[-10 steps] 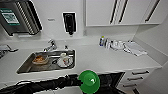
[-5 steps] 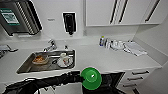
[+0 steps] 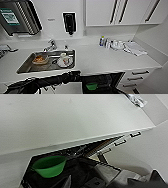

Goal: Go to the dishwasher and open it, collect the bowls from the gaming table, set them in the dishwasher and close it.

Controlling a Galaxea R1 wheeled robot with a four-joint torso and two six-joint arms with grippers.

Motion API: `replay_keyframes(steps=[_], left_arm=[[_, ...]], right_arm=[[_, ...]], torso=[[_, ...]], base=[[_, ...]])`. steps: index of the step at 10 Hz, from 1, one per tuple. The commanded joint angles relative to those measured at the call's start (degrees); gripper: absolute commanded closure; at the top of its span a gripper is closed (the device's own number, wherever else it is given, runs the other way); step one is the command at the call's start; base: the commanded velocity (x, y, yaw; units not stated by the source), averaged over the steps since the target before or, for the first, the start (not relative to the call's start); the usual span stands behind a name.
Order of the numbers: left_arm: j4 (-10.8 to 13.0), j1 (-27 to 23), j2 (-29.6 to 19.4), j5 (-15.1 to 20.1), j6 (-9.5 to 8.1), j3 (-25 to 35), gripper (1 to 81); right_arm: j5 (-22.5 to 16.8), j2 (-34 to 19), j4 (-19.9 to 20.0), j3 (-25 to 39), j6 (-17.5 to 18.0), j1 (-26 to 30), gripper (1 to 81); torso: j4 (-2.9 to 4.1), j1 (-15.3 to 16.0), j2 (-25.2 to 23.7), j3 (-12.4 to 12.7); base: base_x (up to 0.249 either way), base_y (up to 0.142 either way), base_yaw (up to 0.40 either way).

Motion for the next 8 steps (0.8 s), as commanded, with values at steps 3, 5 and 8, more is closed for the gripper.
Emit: replay_keyframes(steps=[3,5,8], left_arm=[[0.1,-5.7,-1.9,2.4,0.67,4.3,1.0],[0.0,-4.7,-3.0,2.4,0.76,5.3,1.0],[-0.3,-2.1,-6.7,2.4,0.85,11.2,1.0]], right_arm=[[-5.3,-0.5,0.2,0.2,-0.2,2.0,81.1],[-5.3,-0.5,0.2,0.2,-0.2,1.9,81.1],[-5.3,-0.5,0.3,0.5,-0.1,2.0,81.1]], torso=[[0.0,0.0,0.0,0.0],[0.0,0.0,0.0,0.0],[0.0,0.0,0.0,0.0]], base=[[0.0,0.0,0.0],[0.0,0.0,0.0],[0.0,0.0,0.0]])
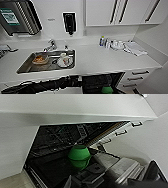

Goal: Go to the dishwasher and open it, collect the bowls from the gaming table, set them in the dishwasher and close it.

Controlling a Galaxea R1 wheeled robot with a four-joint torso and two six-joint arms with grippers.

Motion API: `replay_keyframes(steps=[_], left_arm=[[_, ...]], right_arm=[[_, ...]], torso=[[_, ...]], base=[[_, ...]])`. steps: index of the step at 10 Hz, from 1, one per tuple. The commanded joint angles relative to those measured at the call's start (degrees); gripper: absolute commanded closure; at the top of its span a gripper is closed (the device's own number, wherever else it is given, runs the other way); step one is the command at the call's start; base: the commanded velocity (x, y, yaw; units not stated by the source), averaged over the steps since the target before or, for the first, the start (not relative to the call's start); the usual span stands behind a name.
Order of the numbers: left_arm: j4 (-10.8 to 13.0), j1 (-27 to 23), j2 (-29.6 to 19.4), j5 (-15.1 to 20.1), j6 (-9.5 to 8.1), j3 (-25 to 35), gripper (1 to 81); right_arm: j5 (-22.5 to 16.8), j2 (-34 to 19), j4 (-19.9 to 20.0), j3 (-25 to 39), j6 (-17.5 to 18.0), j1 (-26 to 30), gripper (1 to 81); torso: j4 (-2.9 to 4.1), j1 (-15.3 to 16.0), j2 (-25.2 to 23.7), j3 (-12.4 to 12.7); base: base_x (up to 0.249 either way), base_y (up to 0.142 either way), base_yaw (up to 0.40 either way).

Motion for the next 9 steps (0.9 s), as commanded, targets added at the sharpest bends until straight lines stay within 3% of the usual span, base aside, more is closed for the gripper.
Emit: replay_keyframes(steps=[1,4,5,6,9], left_arm=[[0.1,-2.7,-5.2,0.9,0.35,7.9,1.0],[0.6,11.2,-11.2,0.1,4.83,8.6,1.0],[2.0,16.8,-12.1,-1.3,6.49,7.7,1.0],[4.1,21.2,-12.5,-3.8,6.68,6.4,1.0],[10.6,30.7,-11.0,-6.9,6.68,2.6,1.0]], right_arm=[[-5.3,-0.7,0.3,0.8,-0.2,2.0,81.1],[-5.4,-3.3,0.6,5.2,-0.1,2.9,81.1],[-5.4,-4.8,0.6,7.3,-0.1,3.4,81.1],[-5.4,-6.5,0.7,9.0,-0.1,4.1,81.1],[-5.4,-13.1,0.6,16.9,-0.1,5.0,81.1]], torso=[[0.0,0.0,0.0,0.0],[0.0,0.0,0.0,0.0],[0.0,0.0,0.0,0.0],[0.0,0.0,0.0,0.0],[0.0,0.0,0.0,0.0]], base=[[0.0,0.0,0.0],[0.0,0.0,0.0],[0.0,0.0,0.0],[0.0,0.0,0.0],[0.0,0.0,0.0]])
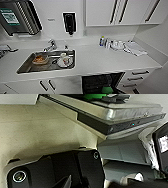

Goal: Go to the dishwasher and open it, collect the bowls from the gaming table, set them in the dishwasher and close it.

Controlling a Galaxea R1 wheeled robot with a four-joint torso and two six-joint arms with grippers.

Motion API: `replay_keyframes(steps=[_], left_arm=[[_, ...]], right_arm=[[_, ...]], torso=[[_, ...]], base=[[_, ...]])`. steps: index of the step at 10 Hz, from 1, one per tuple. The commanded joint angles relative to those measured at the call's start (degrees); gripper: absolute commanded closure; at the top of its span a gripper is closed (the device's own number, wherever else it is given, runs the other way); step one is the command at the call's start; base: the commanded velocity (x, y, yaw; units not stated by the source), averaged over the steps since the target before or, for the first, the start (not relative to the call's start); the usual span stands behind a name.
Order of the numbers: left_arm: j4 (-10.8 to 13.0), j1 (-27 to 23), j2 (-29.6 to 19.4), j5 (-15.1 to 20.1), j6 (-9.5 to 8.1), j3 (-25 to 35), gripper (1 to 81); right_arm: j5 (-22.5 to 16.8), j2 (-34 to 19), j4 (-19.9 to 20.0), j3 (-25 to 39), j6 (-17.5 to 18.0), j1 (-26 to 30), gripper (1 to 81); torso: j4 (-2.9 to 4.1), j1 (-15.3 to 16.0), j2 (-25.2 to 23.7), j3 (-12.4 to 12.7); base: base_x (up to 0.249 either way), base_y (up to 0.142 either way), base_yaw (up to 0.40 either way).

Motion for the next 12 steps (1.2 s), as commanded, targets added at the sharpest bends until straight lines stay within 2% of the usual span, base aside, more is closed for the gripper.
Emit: replay_keyframes(steps=[1,2,5,8,9,12], left_arm=[[8.2,6.7,-0.4,-5.3,1.99,-3.1,1.0],[8.4,8.4,0.8,-6.3,2.08,-5.5,1.0],[9.2,12.5,3.9,-9.1,2.08,-10.6,1.0],[9.3,15.8,11.6,-10.2,2.17,-22.5,1.0],[10.1,16.5,13.6,-10.2,2.08,-25.1,1.0],[10.2,17.8,15.3,-11.7,2.08,-28.2,1.0]], right_arm=[[-5.3,-7.5,0.5,8.7,0.0,3.4,81.1],[-5.2,-10.5,0.6,12.3,0.3,4.0,81.1],[-5.1,-16.0,2.6,16.8,0.4,5.7,81.1],[-5.2,-21.7,3.7,25.6,0.4,9.3,81.1],[-5.2,-23.7,3.7,29.2,0.5,10.8,81.1],[-5.6,-26.0,5.0,33.7,0.7,14.4,81.1]], torso=[[0.0,0.0,0.0,0.0],[0.0,0.0,0.0,0.0],[0.0,0.0,0.0,0.0],[0.0,0.0,0.0,0.0],[0.0,0.0,0.0,0.0],[0.0,0.0,0.0,0.0]], base=[[0.0,0.0,0.0],[0.0,0.0,0.0],[0.0,0.0,0.0],[0.0,0.0,0.0],[0.0,0.0,0.0],[0.0,0.0,0.0]])
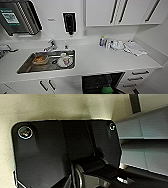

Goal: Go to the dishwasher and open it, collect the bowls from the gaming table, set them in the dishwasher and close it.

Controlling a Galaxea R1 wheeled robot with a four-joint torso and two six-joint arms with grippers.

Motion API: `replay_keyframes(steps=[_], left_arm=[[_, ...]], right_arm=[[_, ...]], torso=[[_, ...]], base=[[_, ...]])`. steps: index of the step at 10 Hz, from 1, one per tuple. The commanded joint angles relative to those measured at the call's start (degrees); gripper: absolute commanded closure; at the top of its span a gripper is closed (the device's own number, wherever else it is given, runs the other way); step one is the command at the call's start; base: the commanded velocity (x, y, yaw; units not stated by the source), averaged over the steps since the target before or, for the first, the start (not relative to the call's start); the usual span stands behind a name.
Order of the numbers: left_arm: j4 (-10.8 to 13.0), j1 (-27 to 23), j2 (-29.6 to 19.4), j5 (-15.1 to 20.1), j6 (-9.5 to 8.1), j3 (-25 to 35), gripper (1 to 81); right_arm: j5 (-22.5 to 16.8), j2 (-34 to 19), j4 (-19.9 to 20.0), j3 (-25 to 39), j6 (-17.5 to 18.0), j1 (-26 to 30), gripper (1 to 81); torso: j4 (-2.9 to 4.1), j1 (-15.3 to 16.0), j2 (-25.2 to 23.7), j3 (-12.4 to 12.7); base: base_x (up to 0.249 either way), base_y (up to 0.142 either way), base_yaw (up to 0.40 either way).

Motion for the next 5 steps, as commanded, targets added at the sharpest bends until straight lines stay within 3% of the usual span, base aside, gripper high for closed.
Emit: replay_keyframes(steps=[1,5], left_arm=[[1.0,0.1,0.8,0.2,0.31,-1.9,1.0],[1.2,1.5,5.4,0.3,0.4,-9.4,1.0]], right_arm=[[-5.8,-5.0,3.0,4.2,0.2,6.9,81.1],[-6.9,-8.6,5.6,9.8,0.2,12.8,81.1]], torso=[[0.0,0.0,0.0,0.0],[0.0,0.0,0.0,0.0]], base=[[0.0,0.0,0.0],[0.0,0.0,0.0]])
